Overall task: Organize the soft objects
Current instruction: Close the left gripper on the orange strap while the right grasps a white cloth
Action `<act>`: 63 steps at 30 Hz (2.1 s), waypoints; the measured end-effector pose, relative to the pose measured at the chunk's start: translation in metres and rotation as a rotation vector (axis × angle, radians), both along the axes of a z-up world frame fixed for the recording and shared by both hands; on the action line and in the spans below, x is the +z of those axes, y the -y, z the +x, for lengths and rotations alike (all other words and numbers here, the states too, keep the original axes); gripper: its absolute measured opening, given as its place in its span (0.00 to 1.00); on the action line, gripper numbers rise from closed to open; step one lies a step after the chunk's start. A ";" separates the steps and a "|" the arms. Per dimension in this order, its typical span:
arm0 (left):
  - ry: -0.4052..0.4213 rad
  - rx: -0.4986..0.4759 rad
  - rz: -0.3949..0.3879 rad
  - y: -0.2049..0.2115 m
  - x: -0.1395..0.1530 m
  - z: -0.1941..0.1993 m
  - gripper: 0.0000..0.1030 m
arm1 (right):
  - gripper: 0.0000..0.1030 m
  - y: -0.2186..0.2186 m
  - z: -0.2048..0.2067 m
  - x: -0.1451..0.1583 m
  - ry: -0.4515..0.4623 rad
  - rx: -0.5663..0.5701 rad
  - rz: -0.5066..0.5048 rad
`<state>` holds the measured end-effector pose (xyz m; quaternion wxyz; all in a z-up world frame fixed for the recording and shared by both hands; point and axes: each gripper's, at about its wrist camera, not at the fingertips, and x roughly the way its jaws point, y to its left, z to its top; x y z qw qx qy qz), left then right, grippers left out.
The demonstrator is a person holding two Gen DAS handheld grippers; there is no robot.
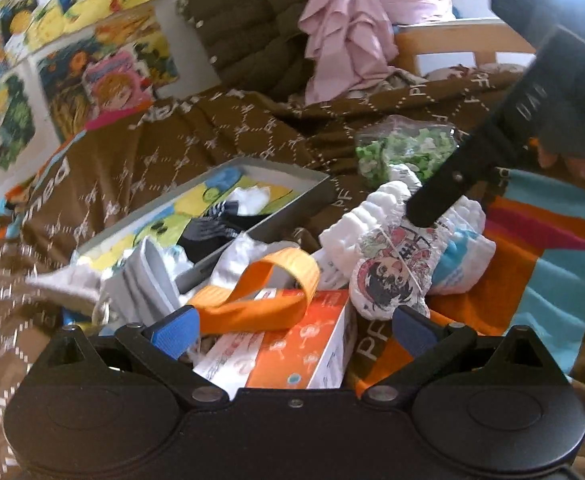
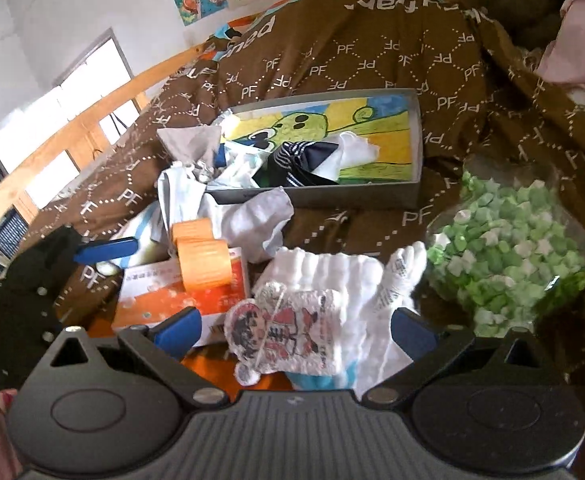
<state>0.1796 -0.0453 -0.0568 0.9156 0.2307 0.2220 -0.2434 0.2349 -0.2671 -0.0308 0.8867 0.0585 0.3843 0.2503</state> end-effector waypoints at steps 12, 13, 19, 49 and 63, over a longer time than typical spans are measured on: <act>0.029 -0.079 0.023 0.002 -0.005 0.038 0.97 | 0.99 0.000 0.009 -0.010 -0.050 -0.010 0.044; 0.016 -0.080 0.010 0.001 -0.005 0.041 0.95 | 0.99 -0.001 0.010 -0.011 -0.053 -0.011 0.044; -0.023 -0.103 -0.045 -0.004 -0.006 0.050 0.87 | 0.99 -0.005 0.013 -0.015 -0.067 -0.005 0.048; -0.170 -0.064 -0.171 -0.009 -0.006 0.059 0.31 | 0.88 0.000 0.014 -0.019 -0.126 0.030 0.211; -0.260 0.088 -0.321 -0.022 0.006 0.061 0.23 | 0.37 -0.023 -0.003 -0.012 -0.093 0.153 0.178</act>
